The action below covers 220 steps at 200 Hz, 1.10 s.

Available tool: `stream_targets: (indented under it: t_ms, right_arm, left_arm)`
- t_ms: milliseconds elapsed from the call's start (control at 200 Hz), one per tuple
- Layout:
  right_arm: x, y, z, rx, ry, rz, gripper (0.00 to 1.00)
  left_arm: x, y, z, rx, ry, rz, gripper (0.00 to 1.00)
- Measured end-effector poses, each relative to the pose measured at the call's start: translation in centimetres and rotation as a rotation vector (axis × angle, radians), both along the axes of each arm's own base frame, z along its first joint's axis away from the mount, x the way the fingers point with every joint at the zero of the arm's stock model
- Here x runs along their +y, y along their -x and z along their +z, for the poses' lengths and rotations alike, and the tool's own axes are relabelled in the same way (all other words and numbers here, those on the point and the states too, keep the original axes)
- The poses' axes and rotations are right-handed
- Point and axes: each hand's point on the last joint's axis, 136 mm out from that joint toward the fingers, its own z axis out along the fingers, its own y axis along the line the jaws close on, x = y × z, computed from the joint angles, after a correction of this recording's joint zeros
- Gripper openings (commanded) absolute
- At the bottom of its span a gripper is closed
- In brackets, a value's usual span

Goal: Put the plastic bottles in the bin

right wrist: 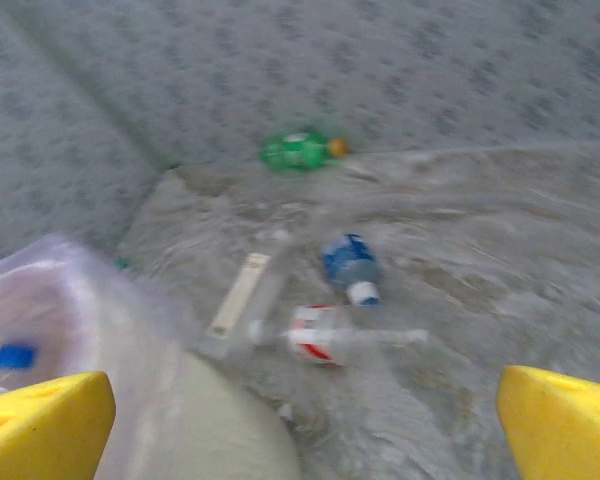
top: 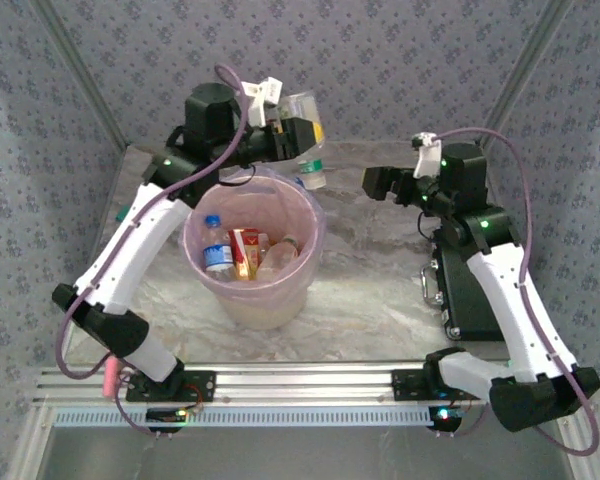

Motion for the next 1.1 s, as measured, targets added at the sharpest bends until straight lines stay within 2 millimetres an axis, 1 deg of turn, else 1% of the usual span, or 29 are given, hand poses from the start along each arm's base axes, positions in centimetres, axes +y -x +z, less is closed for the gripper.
stream_targets:
  t_ms: [60, 110, 150, 195, 250, 310, 415, 475, 520, 595, 650, 755, 820, 974, 1099]
  right_arm:
    - [-1.5, -0.8, -2.5, 0.066, -0.010, -0.058, 0.98]
    - [-2.2, -1.2, -4.3, 0.114, -0.011, -0.087, 0.98]
    - [-2.5, -1.4, -5.4, 0.143, -0.010, -0.098, 0.98]
    - [-2.8, -1.6, -6.1, 0.164, -0.010, -0.109, 0.98]
    - [-3.0, -1.9, -6.5, 0.175, -0.010, -0.121, 0.97]
    - [-3.5, -2.1, -6.7, 0.179, -0.008, -0.136, 0.97]
    - [-4.2, -2.4, -6.8, 0.181, -0.008, -0.158, 0.97]
    - [-4.4, -2.5, -6.9, 0.185, -0.008, -0.164, 0.96]
    - [-4.5, -2.5, -7.1, 0.187, -0.008, -0.166, 0.96]
    - [-4.5, -2.5, -7.7, 0.199, -0.006, -0.166, 0.96]
    - [-4.5, -2.5, -8.0, 0.208, -0.004, -0.165, 0.96]
    - [-4.5, -2.6, -8.5, 0.220, -0.002, -0.166, 0.96]
    - [-4.5, -2.6, -8.8, 0.226, -0.001, -0.166, 0.96]
    - [-4.4, -2.8, -9.5, 0.248, 0.001, -0.169, 0.96]
    - [-4.5, -3.0, -10.6, 0.278, 0.001, -0.177, 0.96]
  left_arm:
    - [0.9, 1.3, 0.8, -0.018, -0.031, -0.004, 0.05]
    - [1.9, 2.4, 0.9, -0.020, -0.062, -0.001, 0.01]
    - [2.6, 3.2, 0.6, -0.015, -0.088, 0.000, 0.00]
    - [3.5, 4.0, 0.2, -0.007, -0.124, 0.009, 0.00]
    - [4.5, 4.9, -1.0, 0.009, -0.175, 0.022, 0.00]
    - [5.6, 5.6, -2.9, 0.036, -0.238, 0.038, 0.00]
    - [7.3, 6.6, -7.8, 0.120, -0.357, 0.055, 0.00]
    - [8.0, 6.9, -10.8, 0.173, -0.429, 0.064, 0.00]
    - [8.5, 7.0, -12.6, 0.204, -0.473, 0.072, 0.00]
    - [9.3, 7.0, -15.1, 0.244, -0.541, 0.088, 0.00]
    - [9.8, 7.0, -16.6, 0.260, -0.586, 0.101, 0.00]
    - [10.8, 6.9, -18.8, 0.280, -0.663, 0.123, 0.00]
    - [11.4, 6.9, -19.8, 0.287, -0.705, 0.137, 0.00]
    - [11.7, 7.1, -20.9, 0.271, -0.769, 0.146, 0.00]
    - [11.5, 7.4, -22.3, 0.272, -0.822, 0.133, 0.00]
